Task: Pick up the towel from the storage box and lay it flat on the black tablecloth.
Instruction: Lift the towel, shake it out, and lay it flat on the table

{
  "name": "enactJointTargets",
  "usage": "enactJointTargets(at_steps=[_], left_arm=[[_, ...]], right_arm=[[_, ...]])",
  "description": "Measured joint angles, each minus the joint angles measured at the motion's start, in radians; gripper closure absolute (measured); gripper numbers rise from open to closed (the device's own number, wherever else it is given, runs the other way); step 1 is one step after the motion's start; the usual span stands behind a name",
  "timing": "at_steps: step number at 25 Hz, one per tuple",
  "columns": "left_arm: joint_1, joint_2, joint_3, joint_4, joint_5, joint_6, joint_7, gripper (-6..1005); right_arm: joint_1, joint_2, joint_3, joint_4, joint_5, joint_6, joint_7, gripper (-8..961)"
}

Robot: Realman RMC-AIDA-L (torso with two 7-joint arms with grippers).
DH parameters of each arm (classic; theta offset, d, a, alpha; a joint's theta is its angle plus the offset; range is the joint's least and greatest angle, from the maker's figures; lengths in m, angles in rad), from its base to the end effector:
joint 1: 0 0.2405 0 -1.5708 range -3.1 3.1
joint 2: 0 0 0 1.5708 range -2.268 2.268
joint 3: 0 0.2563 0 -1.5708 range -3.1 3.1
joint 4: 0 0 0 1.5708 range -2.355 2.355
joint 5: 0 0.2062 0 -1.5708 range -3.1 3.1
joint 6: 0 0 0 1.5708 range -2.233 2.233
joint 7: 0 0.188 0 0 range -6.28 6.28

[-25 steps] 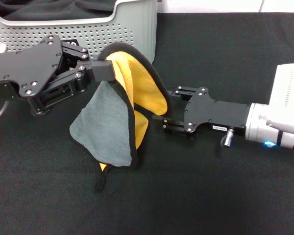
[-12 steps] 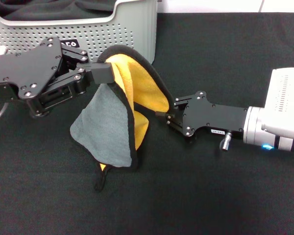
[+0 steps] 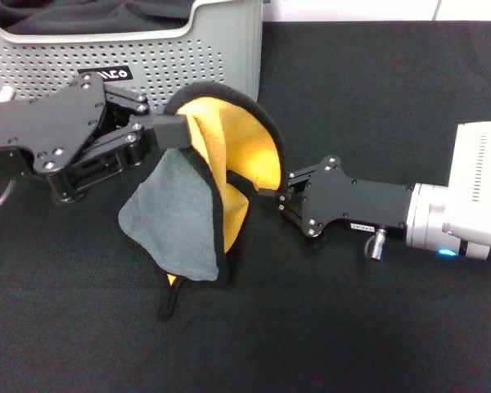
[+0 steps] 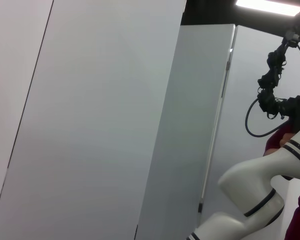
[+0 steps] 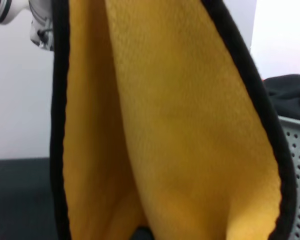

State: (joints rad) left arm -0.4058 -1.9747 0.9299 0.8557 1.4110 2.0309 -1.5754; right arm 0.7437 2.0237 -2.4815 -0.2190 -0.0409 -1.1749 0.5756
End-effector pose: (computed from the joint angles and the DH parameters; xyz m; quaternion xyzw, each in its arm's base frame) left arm -0.1690 0.2770 0.0541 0.8969 0.0987 0.4301 0.0302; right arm 0.1733 0.3432 -0.1413 -0.9477 0.0110 0.2810 0.1509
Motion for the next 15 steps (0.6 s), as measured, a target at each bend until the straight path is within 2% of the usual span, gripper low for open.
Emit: enactJointTargets(at_steps=[4, 5, 6, 8, 10, 15], left_arm=[[0.006, 0.013, 0.007, -0.007, 0.018, 0.001, 0.0, 990], [0.015, 0.03, 0.029, -0.004, 0.007, 0.004, -0.001, 990], [0.015, 0.03, 0.029, -0.004, 0.007, 0.004, -0.001, 990], [0.025, 0.049, 0.067, 0.0, -0.032, 0.007, -0.003, 989], [0.033, 0.078, 0.143, 0.005, -0.097, 0.007, -0.005, 989], [0.031, 0.157, 0.314, 0.033, -0.22, 0.008, -0.009, 990]], right_arm=[[-0.044, -0.009, 0.041, -0.015, 0.0, -0.044, -0.003, 938], [-0.065, -0.016, 0.058, -0.015, 0.0, -0.079, -0.003, 939], [-0.084, -0.025, 0.07, -0.016, -0.001, -0.112, -0.001, 940], [-0.13, -0.053, 0.101, -0.017, -0.001, -0.194, 0.014, 942], [-0.174, -0.082, 0.136, -0.015, -0.001, -0.273, 0.04, 942], [-0.277, -0.176, 0.176, -0.005, -0.018, -0.538, 0.144, 942]])
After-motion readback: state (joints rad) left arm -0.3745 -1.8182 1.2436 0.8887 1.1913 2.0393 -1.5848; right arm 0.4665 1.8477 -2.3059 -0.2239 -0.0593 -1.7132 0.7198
